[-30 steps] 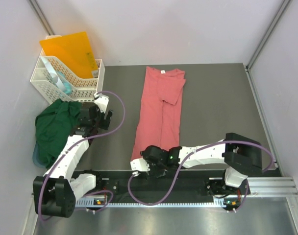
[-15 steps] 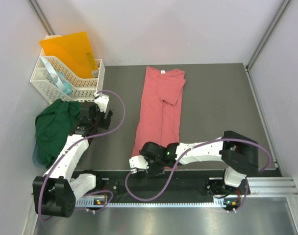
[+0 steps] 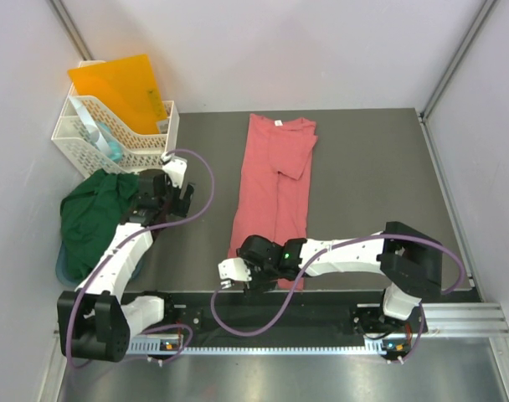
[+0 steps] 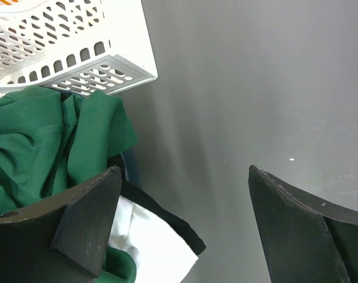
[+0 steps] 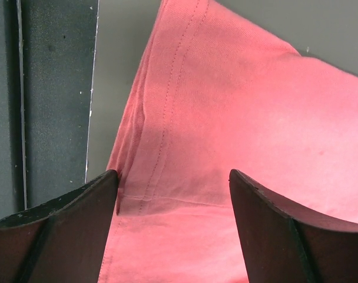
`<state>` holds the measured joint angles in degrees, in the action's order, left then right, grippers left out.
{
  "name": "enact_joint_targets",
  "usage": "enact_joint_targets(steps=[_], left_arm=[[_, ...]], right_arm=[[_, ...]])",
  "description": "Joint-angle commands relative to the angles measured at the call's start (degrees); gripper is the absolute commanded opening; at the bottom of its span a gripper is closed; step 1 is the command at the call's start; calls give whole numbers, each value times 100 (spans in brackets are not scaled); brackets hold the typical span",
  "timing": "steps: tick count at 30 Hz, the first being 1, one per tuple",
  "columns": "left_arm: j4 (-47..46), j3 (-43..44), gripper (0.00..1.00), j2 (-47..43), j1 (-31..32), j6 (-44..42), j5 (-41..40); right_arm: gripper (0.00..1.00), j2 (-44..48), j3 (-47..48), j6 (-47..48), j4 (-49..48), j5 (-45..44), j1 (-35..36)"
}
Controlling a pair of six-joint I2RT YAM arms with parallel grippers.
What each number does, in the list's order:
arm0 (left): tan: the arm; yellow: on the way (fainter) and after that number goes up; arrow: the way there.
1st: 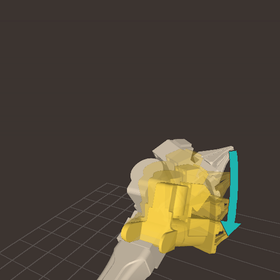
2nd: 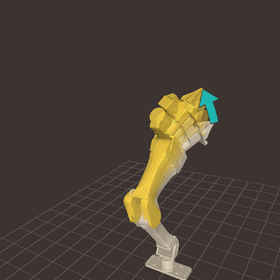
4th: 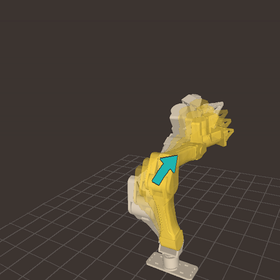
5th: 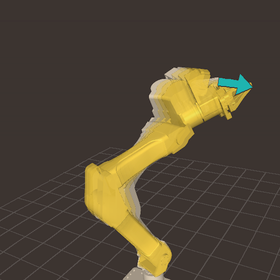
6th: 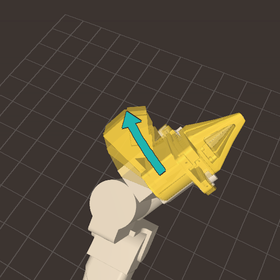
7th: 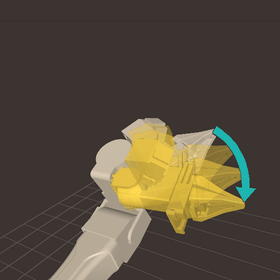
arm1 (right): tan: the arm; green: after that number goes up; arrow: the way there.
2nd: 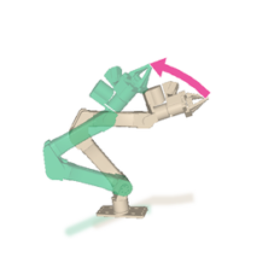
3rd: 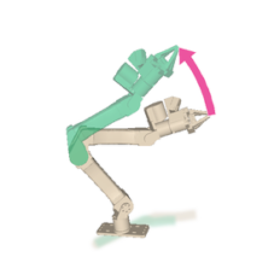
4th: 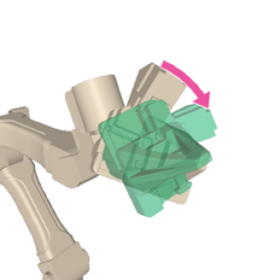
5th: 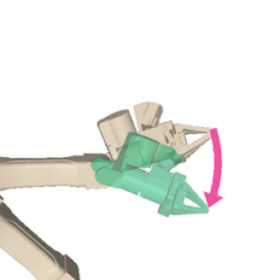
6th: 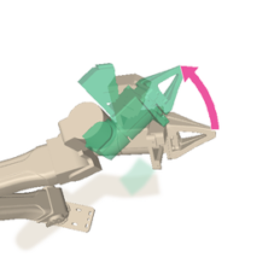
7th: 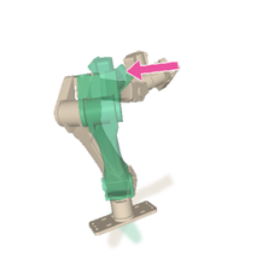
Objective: Fold and stack the t-shirts
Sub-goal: Grab the bottom of the folded rectangular tshirt with right arm
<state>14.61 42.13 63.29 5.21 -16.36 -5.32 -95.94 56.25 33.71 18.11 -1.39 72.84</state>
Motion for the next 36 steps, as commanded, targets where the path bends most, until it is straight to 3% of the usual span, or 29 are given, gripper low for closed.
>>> enact_joint_targets(steps=[1,36], left_arm=[[-266,243,93,43,-38,36,75],[-582,357,93,597,-91,-34,304]], right_arm=[[77,190,61,-75,-115,86,-33],[81,-47,-237,-533,-308,227,81]])
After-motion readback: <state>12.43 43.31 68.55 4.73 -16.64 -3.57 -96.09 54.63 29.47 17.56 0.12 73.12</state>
